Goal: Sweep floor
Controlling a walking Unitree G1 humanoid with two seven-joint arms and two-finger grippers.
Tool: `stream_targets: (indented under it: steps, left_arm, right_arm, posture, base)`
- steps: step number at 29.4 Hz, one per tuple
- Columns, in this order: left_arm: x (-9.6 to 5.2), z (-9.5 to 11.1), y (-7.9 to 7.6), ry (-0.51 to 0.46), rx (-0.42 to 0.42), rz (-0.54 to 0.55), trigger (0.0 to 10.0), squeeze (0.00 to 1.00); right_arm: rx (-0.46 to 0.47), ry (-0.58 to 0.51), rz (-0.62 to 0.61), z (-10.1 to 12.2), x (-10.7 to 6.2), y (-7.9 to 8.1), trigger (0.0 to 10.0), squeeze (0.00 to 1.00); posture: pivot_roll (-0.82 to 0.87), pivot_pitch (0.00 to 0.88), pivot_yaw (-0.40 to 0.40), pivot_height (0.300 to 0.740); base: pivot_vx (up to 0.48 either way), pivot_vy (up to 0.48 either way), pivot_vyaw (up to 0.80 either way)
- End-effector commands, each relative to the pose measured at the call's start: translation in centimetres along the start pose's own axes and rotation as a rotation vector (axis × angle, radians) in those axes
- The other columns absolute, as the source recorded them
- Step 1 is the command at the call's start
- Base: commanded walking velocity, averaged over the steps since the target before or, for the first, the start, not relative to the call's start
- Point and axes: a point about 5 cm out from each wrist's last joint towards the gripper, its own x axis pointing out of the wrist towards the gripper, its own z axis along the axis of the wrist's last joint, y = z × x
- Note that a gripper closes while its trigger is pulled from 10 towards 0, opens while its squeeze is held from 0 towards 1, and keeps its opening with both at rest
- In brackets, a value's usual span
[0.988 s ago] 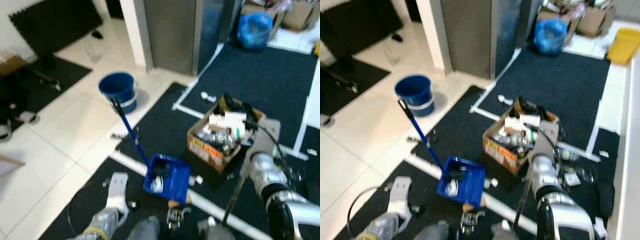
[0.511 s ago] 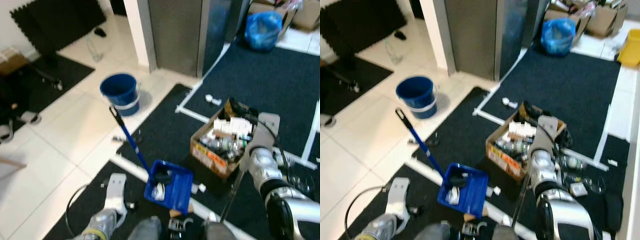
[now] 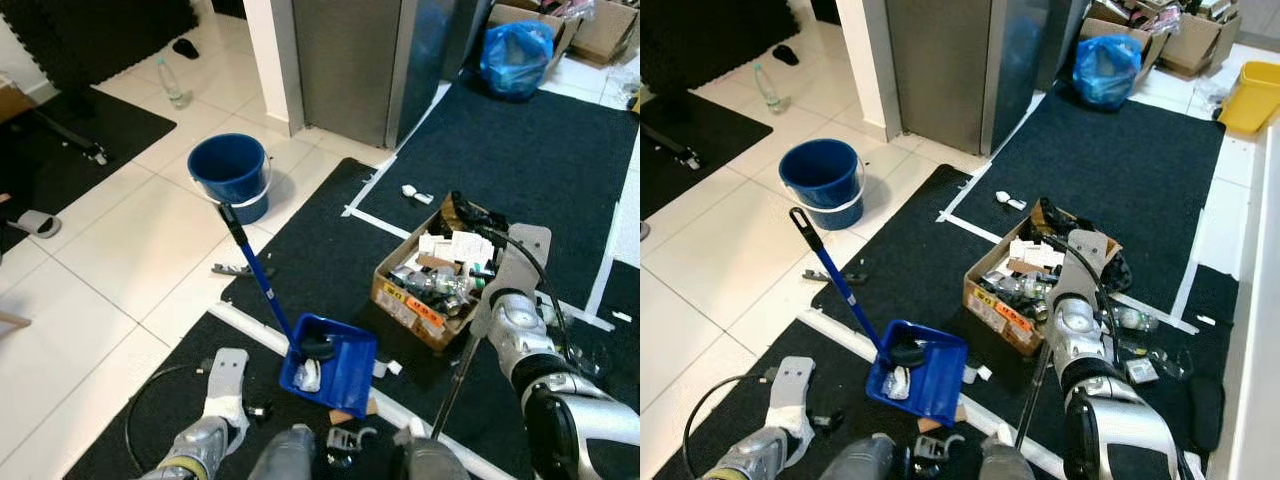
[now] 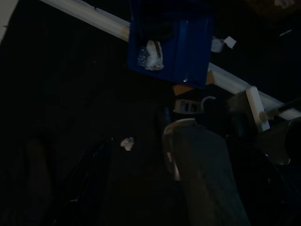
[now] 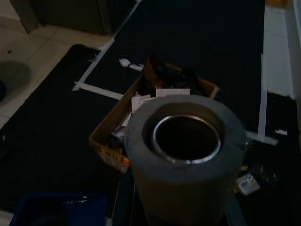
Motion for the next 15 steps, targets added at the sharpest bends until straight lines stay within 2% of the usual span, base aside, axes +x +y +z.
stream_targets:
  steps: [1,3,4,5,9,13,15]
  left_arm:
    - [-0.2,-0.7,0.4,0.022,-0.022,0.02,10.0,0.0]
    - [-0.3,-0.8,0.5,0.022,-0.022,0.031,10.0,0.0]
    - [-0.3,-0.8,0.5,0.022,-0.022,0.031,10.0,0.0]
    - [-0.4,-0.9,0.8,0.024,-0.024,0.042,10.0,0.0]
    - [-0.5,-1.1,1.1,0.025,-0.028,0.058,10.0,0.0]
    - [-0.9,-1.3,2.1,0.021,-0.042,0.103,10.0,0.0]
    - [-1.4,-1.4,3.4,0.007,-0.07,0.155,10.0,0.0]
  right_arm:
    - [0.024,-0.027,0.007,0.3,0.0,0.1,10.0,0.0]
    - [0.072,-0.094,0.055,1.3,0.0,0.8,10.0,0.0]
    - [0.072,-0.094,0.055,1.3,0.0,0.8,10.0,0.0]
    - [0.11,-0.148,0.089,2.2,0.1,1.2,10.0,0.0]
    - [0.151,-0.187,0.119,3.0,0.1,1.6,10.0,0.0]
    - [0.238,-0.252,0.188,4.4,0.2,2.4,10.0,0.0]
    - [0.35,-0.303,0.237,5.5,0.2,2.7,10.0,0.0]
  posture:
    - [0.06,0.0,0.055,0.74]
    - [0.06,0.0,0.054,0.74]
    - [0.06,0.0,0.054,0.74]
    - [0.06,0.0,0.054,0.74]
    - [0.06,0.0,0.054,0.74]
    - [0.06,0.0,0.054,0.74]
    - [0.08,0.0,0.045,0.74]
  base:
    - [0.0,0.0,0.0]
    - [0.0,0.0,0.0]
    - [0.0,0.0,0.0]
    - [0.0,0.0,0.0]
    - [0.0,0.0,0.0]
    - [0.0,0.0,0.0]
    - [0.0,0.0,0.0]
